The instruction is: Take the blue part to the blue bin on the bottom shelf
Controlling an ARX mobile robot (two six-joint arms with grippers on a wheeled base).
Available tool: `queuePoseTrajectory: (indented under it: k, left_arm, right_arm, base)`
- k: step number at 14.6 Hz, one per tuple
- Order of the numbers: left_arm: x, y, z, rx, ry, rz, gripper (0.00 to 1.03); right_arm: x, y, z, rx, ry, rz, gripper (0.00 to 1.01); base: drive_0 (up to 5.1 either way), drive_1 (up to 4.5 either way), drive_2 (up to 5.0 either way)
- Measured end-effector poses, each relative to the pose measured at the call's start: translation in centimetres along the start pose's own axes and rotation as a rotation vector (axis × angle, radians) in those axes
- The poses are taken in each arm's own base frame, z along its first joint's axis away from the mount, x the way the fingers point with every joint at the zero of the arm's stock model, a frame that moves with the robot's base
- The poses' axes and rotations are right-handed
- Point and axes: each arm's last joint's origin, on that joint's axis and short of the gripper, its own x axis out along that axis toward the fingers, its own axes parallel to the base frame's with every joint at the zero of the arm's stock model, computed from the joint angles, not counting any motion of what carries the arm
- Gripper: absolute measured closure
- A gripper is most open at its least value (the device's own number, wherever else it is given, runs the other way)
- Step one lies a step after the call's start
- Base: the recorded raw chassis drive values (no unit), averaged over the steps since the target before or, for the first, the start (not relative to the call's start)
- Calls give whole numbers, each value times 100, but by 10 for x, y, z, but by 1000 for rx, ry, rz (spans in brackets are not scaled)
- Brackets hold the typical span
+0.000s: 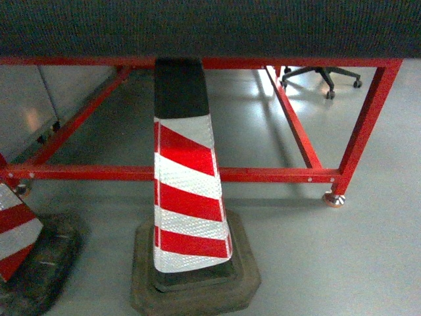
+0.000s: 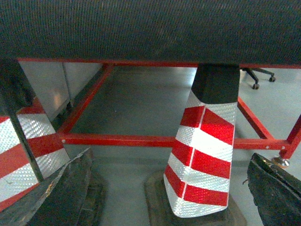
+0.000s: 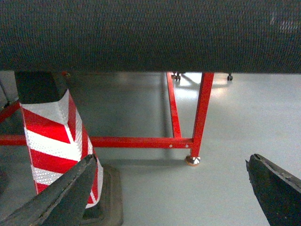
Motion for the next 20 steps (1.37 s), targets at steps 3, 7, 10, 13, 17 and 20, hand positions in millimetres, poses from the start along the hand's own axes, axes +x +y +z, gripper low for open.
queuePoseTrajectory:
  k: [3, 7, 10, 13, 17, 20]
  left_arm:
    - [0, 0, 0, 0, 0, 0, 5]
    - [0, 0, 0, -1, 0, -1, 5]
    - [0, 0, 0, 0, -1, -2, 5]
    - [0, 0, 0, 0, 0, -3, 5]
    - [0, 0, 0, 0, -1, -1, 5]
    - [0, 0, 0, 0, -5, -2, 5]
  right_arm:
    - [0, 0, 0, 0, 0, -2, 3]
    - [0, 0, 0, 0, 0, -2, 3]
    - [0, 0, 0, 2, 0, -3, 3]
    - [0, 0, 0, 2, 0, -3, 3]
    - [0, 0, 0, 2, 0, -3, 3]
    - [0, 0, 1, 1, -6, -3, 3]
  base:
    - [0, 0, 0]
    - [0, 0, 0]
    - [0, 0, 0]
    - [0, 0, 0]
    - [0, 0, 0]
    - [0, 0, 0]
